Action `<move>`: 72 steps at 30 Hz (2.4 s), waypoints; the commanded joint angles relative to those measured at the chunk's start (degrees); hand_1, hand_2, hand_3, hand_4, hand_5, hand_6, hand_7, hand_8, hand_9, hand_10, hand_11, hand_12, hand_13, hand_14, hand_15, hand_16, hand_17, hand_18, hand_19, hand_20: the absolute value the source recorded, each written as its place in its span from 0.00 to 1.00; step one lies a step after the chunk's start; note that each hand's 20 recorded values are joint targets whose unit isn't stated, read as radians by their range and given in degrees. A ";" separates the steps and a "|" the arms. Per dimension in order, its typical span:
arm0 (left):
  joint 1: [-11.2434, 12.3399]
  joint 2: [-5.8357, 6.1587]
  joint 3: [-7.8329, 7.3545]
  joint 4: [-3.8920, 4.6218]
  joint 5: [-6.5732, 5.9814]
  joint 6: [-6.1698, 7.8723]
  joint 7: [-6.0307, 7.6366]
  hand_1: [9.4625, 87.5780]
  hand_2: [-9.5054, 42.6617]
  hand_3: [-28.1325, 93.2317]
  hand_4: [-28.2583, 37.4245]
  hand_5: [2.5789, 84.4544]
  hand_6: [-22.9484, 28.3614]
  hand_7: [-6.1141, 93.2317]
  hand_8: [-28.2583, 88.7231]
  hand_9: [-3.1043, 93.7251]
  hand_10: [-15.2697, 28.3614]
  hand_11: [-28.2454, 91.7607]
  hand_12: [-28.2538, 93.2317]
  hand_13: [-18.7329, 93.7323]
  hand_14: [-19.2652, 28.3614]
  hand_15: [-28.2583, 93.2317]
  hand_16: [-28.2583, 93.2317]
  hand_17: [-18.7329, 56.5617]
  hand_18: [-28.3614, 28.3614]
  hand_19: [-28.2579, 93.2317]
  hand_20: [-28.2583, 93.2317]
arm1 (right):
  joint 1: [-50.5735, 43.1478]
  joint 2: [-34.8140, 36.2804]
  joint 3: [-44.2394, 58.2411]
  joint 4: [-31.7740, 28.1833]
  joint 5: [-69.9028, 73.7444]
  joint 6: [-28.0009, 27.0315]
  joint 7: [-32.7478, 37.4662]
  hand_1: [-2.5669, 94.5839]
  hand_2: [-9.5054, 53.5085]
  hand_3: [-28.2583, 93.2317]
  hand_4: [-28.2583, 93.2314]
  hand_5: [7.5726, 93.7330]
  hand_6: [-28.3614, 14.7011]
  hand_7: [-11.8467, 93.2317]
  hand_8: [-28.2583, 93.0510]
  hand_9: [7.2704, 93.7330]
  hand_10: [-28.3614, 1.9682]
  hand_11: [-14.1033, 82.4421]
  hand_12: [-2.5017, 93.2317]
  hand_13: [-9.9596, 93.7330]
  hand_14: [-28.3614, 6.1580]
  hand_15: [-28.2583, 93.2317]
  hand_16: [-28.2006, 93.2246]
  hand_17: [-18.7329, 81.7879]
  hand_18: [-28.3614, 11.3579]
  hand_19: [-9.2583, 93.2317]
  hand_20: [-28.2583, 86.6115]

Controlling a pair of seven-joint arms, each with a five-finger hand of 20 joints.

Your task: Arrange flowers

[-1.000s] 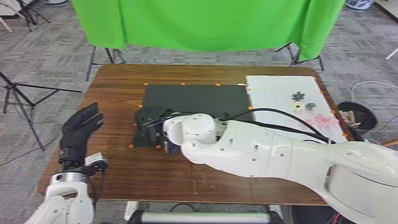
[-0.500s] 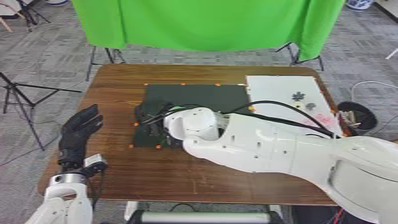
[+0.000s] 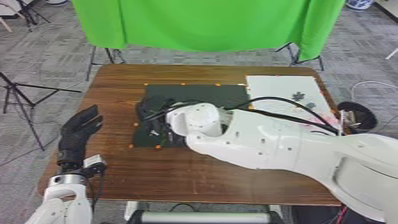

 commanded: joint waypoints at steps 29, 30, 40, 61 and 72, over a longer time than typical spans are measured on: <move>4.67 -1.52 -2.84 -1.84 0.32 -0.23 -0.92 0.48 0.00 0.82 0.28 0.47 0.44 0.33 0.13 0.38 0.58 0.44 0.33 0.46 0.68 0.41 0.23 0.39 0.67 0.33 0.40 | -5.70 29.62 28.34 -20.90 -1.84 -13.20 4.05 0.31 0.00 0.74 0.09 0.48 0.64 0.20 0.18 0.53 0.39 0.22 0.19 0.87 0.63 0.73 0.46 0.72 0.31 1.00 0.69; 5.02 -1.62 -3.03 -1.88 0.50 -0.29 -1.06 0.48 0.00 0.82 0.28 0.47 0.44 0.33 0.14 0.38 0.58 0.44 0.33 0.46 0.68 0.41 0.23 0.39 0.67 0.33 0.40 | -7.23 31.12 30.33 -21.64 -1.15 -15.13 4.74 0.29 0.00 0.73 0.09 0.47 0.63 0.19 0.18 0.51 0.37 0.21 0.18 0.87 0.61 0.72 0.46 0.71 0.30 1.00 0.68; 5.30 -2.04 -2.92 -2.16 1.10 -0.50 -1.07 0.48 0.00 0.82 0.28 0.47 0.44 0.33 0.14 0.38 0.58 0.43 0.33 0.46 0.68 0.41 0.23 0.39 0.67 0.32 0.40 | -20.56 40.33 40.21 -23.97 -2.40 -17.35 12.38 0.24 0.00 0.69 0.09 0.42 0.60 0.15 0.19 0.49 0.31 0.21 0.18 0.85 0.53 0.71 0.46 0.68 0.24 0.98 0.67; 5.88 -2.83 -3.76 -2.41 1.26 -0.90 -1.72 0.50 0.01 0.81 0.29 0.47 0.44 0.33 0.14 0.39 0.58 0.44 0.33 0.49 0.69 0.44 0.22 0.45 0.77 0.50 0.47 | -45.31 46.70 59.30 -23.08 -1.72 -15.54 23.91 0.34 0.00 0.73 0.10 0.56 0.62 0.20 0.18 0.74 0.40 0.25 0.20 0.91 0.61 0.70 0.46 0.73 0.28 1.00 0.67; 5.12 -2.78 -3.29 -1.91 1.34 -1.49 -1.88 0.49 0.01 0.81 0.28 0.47 0.44 0.33 0.14 0.39 0.58 0.44 0.33 0.48 0.69 0.44 0.22 0.42 0.74 0.46 0.45 | -50.38 45.93 62.48 -23.89 -0.97 -13.37 24.64 0.37 0.00 0.75 0.10 0.60 0.65 0.22 0.17 0.80 0.43 0.26 0.21 0.95 0.67 0.67 0.47 0.77 0.32 1.00 0.67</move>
